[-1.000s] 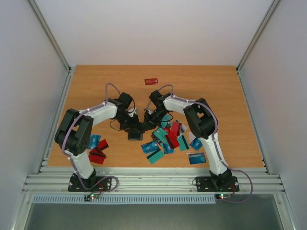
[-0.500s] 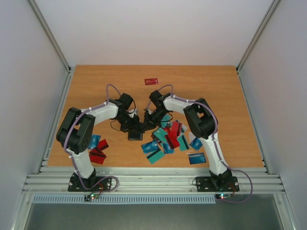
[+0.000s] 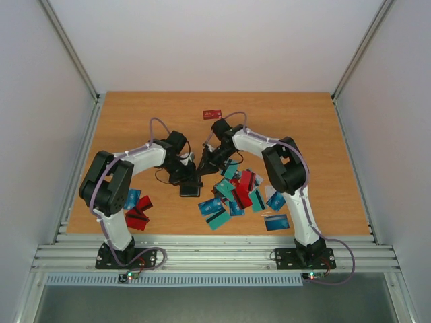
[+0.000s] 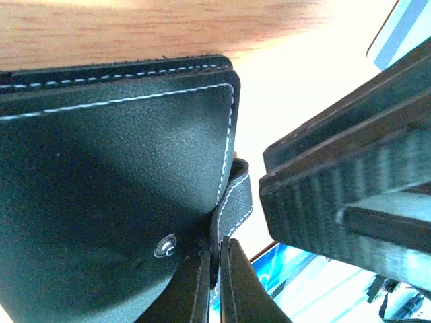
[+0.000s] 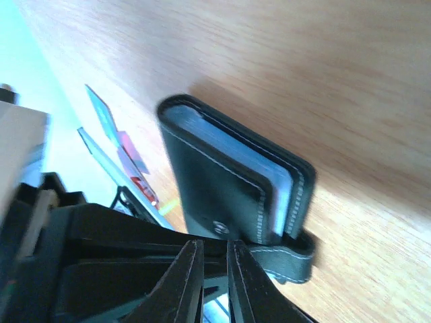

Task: Put the credit cards into the card holder

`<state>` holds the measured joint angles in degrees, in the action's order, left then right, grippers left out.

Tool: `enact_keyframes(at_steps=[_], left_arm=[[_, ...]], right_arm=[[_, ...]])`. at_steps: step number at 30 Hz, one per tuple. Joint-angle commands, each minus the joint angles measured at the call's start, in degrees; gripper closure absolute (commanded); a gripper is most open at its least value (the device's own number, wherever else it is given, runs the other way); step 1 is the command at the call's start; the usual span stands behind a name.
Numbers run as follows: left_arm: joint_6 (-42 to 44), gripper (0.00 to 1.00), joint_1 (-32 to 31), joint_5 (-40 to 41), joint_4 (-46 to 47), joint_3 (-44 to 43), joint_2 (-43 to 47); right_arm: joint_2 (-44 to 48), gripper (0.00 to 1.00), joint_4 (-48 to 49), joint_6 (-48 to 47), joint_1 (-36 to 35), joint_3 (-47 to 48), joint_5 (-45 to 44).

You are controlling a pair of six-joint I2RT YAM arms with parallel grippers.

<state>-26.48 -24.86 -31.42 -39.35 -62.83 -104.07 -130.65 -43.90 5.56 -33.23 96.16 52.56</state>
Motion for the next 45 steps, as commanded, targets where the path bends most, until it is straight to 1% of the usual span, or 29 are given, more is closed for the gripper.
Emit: enact_keyframes(at_steps=[1,5,10,16,22,34,41,45], left_arm=[[1.25,1.00,-0.27,0.93,-0.24,-1.00,1.05],[1.34,1.00,-0.27,0.46,-0.36,-1.15,1.00],[1.43,1.00,-0.27,0.02,-2.98,-3.34,0.41],[1.96,1.00,-0.28,2.94,-9.73,-9.05,-0.43],[2.76,1.00,-0.27,4.97,-11.85,-9.82,-1.17],[7.95,1.00,-0.27,10.49,-8.35,-6.25,-2.10],[8.29,1.00,-0.27,10.61,-7.80,-5.44,-2.30],[8.61,1.00,-0.27,8.97,-7.33,-5.38,-3.55]], right_arm=[[0.14,0.88,2.46,2.43,0.10,3.04,2.29],[-2.70,0.88,4.50,3.82,0.09,3.11,3.46],[-6.01,0.88,3.39,3.41,0.05,3.05,2.55],[-8.33,0.89,-0.52,0.76,0.08,3.66,-0.50],[-8.74,0.89,-1.85,-0.28,0.07,3.44,-1.31],[-8.31,0.89,-2.15,-0.55,0.03,2.82,-1.31],[-8.00,0.90,-2.24,-0.49,0.07,2.50,-1.58],[-7.96,0.90,-2.25,-0.42,0.01,2.17,-1.66]])
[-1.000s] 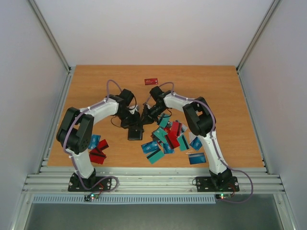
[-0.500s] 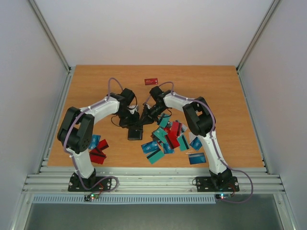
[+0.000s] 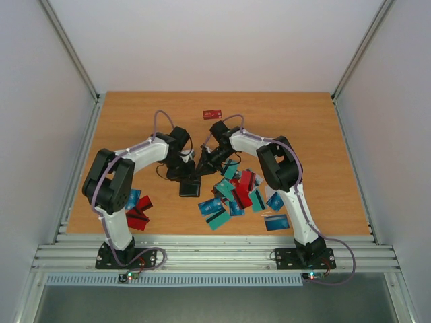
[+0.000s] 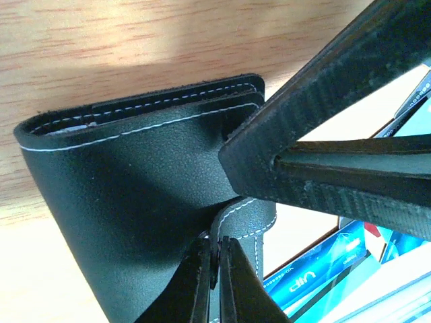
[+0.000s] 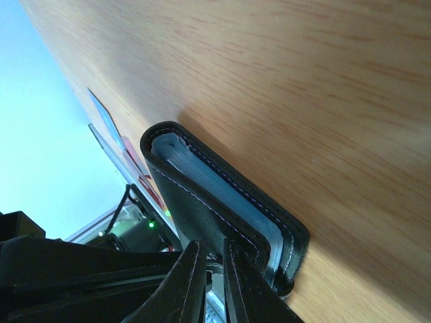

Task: Put the credit cards into the card holder

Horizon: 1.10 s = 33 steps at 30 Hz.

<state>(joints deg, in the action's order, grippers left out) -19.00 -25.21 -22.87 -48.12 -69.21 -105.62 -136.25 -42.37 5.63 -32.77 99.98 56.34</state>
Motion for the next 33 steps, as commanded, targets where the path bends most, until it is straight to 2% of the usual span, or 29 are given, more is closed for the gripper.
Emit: enact_keyframes(at_steps=[1,15,19,24,33], left_arm=[[1.12,1.00,0.08,-0.11,1.50,1.12,-2.20],[-0.73,1.00,2.10,-3.51,2.21,3.51,-3.04],[-2.47,0.97,3.76,-8.80,4.43,6.08,-1.80],[-2.71,0.94,4.38,-11.93,6.93,7.91,-4.30],[-3.71,0.91,4.90,-9.94,6.45,10.89,-4.91]], right_arm=[[-2.36,0.90,-3.77,-0.45,-0.45,-1.72,-5.45],[-1.50,0.90,-4.56,-0.57,-0.48,-2.85,-6.23],[-1.35,0.90,-5.00,-0.62,-0.50,-2.88,-6.57],[-1.57,0.90,-5.47,-0.53,-0.51,-2.79,-6.76],[-1.01,0.90,-6.39,-0.62,-0.62,-2.83,-7.29]])
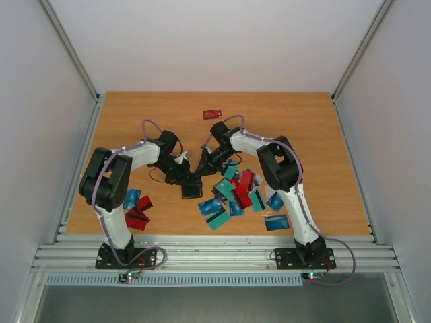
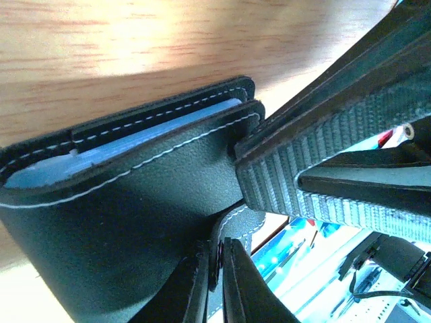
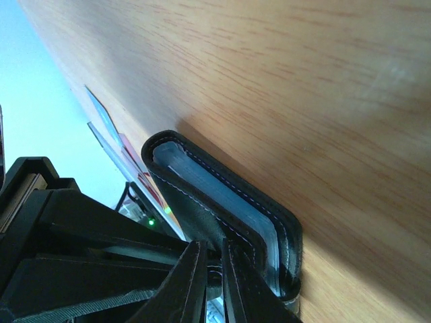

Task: Put the credit cards into the card holder

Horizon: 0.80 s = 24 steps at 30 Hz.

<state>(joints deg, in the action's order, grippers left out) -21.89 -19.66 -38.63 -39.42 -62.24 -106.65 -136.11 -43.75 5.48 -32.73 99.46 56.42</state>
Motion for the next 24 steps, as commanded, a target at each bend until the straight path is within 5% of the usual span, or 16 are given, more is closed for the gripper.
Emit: enact_keyframes(at_steps=[1,11,24], left_arm=[[-0.87,0.91,-0.64,6.23,-2.44,4.08,-3.87],[-0.79,1.00,-0.75,8.25,-1.33,6.31,-3.64],[-0.14,1.00,-0.74,8.85,0.55,7.83,-2.84]], right_arm=[[-0.90,0.90,-5.07,-0.39,-0.67,-2.19,-7.39],[7.21,0.89,-3.56,-0.32,-0.65,0.73,-4.05],[12.56,0.89,11.92,9.09,-2.42,-15.63,-1.58]])
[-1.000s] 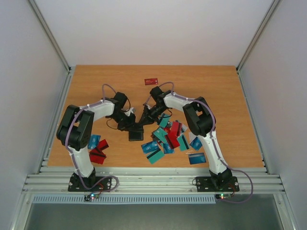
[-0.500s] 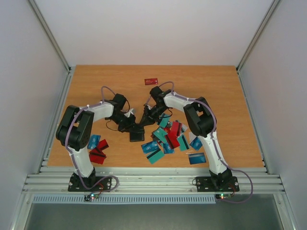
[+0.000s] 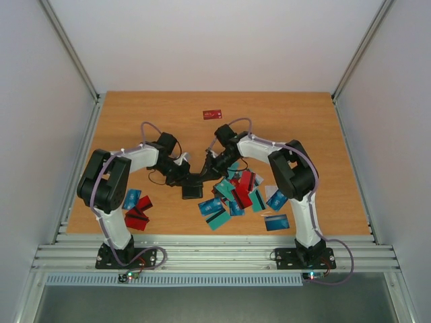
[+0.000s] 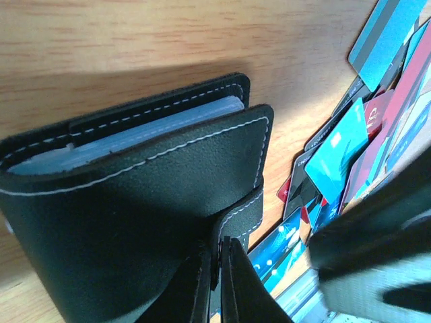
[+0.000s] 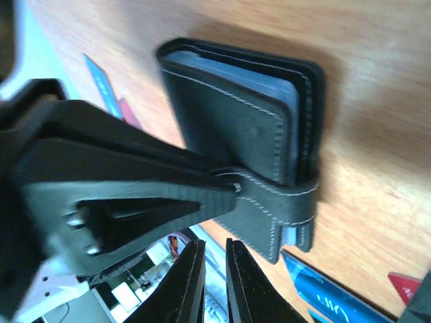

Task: Put the credit cards into the card holder

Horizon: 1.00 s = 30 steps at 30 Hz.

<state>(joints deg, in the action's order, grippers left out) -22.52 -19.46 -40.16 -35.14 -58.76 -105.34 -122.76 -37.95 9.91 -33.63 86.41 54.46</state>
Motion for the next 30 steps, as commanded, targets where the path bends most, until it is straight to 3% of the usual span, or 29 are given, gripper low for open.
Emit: enact_keyframes(at_steps=[1,11,19,30], left_arm=[[0.68,1.00,-0.86,10.45,-3.76,4.36,-4.12],[0.91,1.00,-0.94,10.04,-2.43,5.72,-3.94],[0.84,1.00,-0.94,9.18,-1.70,6.42,-2.98],[-1.89,0.83,-0.96,6.80,-4.74,1.32,1.62]], right_arm=[[-1.26,0.89,6.96,5.20,-1.73,-2.76,0.46],[-5.95,0.90,6.83,5.30,-2.09,-1.85,-1.48],[-9.10,0.92,-3.66,-1.02,-2.05,0.88,-9.87],[-10.84,0.92,-8.18,-3.40,-2.88,0.93,-13.54]])
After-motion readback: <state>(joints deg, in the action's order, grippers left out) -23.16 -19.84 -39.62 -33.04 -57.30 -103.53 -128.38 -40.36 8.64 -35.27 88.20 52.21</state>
